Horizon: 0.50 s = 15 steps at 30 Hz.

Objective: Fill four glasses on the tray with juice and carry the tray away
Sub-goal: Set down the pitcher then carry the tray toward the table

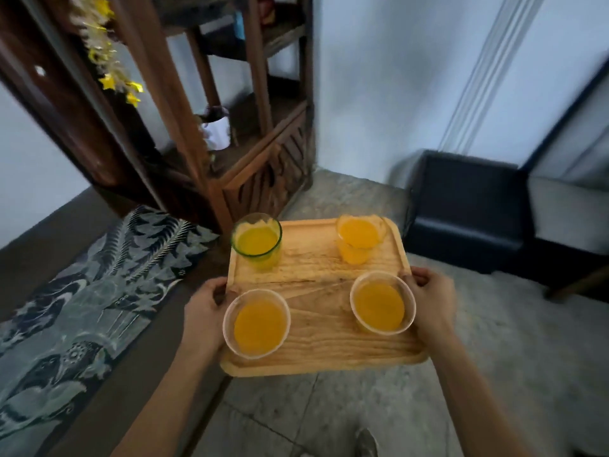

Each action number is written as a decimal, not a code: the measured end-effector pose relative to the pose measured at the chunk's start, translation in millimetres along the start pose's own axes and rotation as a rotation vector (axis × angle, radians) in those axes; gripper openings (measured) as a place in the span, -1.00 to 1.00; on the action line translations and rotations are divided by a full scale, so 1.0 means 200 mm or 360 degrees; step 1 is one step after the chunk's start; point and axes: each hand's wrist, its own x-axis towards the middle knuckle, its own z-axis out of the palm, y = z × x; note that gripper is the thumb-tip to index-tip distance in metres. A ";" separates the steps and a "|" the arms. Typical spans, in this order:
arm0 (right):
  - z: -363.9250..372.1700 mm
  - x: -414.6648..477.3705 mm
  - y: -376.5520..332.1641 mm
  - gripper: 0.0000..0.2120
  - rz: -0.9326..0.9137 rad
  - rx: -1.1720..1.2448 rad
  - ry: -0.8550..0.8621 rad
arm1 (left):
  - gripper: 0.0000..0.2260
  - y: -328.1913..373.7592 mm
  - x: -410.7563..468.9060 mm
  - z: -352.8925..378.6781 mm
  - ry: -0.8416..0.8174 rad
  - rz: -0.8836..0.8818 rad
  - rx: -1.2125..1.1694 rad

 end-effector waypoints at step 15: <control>-1.59 -0.33 0.75 -0.83 0.0456 0.0030 0.0936 | -0.74 0.88 -0.69 1.26 -0.0775 0.0552 0.0045</control>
